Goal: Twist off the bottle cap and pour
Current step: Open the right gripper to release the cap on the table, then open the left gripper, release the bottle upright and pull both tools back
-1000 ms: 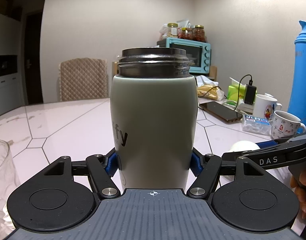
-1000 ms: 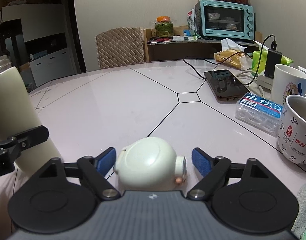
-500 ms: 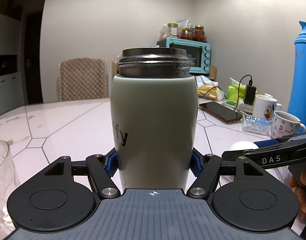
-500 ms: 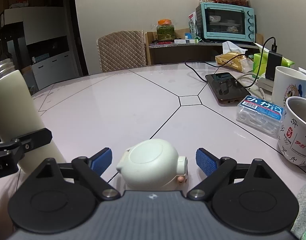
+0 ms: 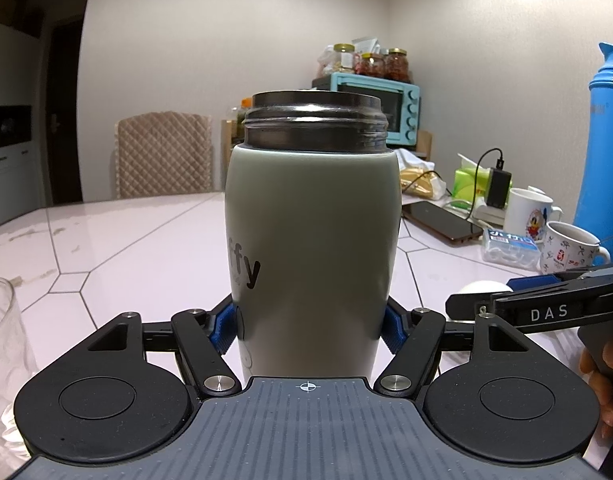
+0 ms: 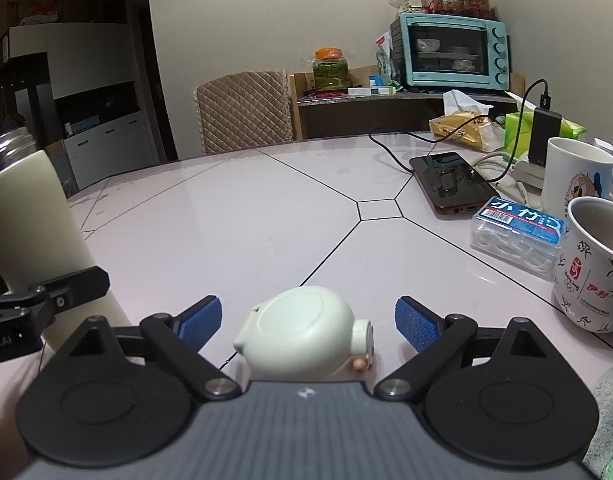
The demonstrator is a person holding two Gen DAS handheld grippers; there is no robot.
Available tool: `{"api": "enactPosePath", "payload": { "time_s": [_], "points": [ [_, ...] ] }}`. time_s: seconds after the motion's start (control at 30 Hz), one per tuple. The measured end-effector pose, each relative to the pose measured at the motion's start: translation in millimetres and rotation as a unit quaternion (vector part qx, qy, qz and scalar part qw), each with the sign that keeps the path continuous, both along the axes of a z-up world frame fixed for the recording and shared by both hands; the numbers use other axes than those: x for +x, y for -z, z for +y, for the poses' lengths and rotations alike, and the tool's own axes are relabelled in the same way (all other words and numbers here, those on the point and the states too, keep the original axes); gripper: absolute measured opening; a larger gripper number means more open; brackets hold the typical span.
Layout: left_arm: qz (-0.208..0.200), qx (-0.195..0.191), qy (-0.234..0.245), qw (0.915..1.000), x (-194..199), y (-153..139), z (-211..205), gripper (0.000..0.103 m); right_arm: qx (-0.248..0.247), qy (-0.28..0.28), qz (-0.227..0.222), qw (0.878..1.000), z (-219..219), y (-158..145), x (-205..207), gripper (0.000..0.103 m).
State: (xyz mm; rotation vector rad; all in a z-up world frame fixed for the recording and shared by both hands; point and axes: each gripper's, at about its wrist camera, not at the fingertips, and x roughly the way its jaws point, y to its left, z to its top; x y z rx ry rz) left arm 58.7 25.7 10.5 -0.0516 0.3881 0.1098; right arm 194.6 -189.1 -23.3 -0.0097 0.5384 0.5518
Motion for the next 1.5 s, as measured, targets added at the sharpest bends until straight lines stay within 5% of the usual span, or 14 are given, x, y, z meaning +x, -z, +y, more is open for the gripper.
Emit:
{"api": "enactPosePath", "payload": {
  "time_s": [0.5, 0.93, 1.07, 1.5],
  "points": [
    [-0.002, 0.000, -0.002, 1.0000, -3, -1, 2, 0.090, 0.005, -0.005, -0.003, 1.000, 1, -1, -3, 0.095],
    [0.004, -0.001, -0.011, 0.9999, -10, -2, 4, 0.093, 0.009, -0.010, -0.007, 1.000, 2, -5, -11, 0.096],
    [0.001, 0.000, -0.016, 0.9999, -12, -2, 2, 0.102, 0.009, -0.009, -0.010, 1.000, 1, -9, -13, 0.096],
    [0.007, 0.006, -0.030, 0.9995, -21, -2, -1, 0.103, 0.015, -0.010, -0.023, 1.000, 0, -21, -26, 0.096]
  ]
}}
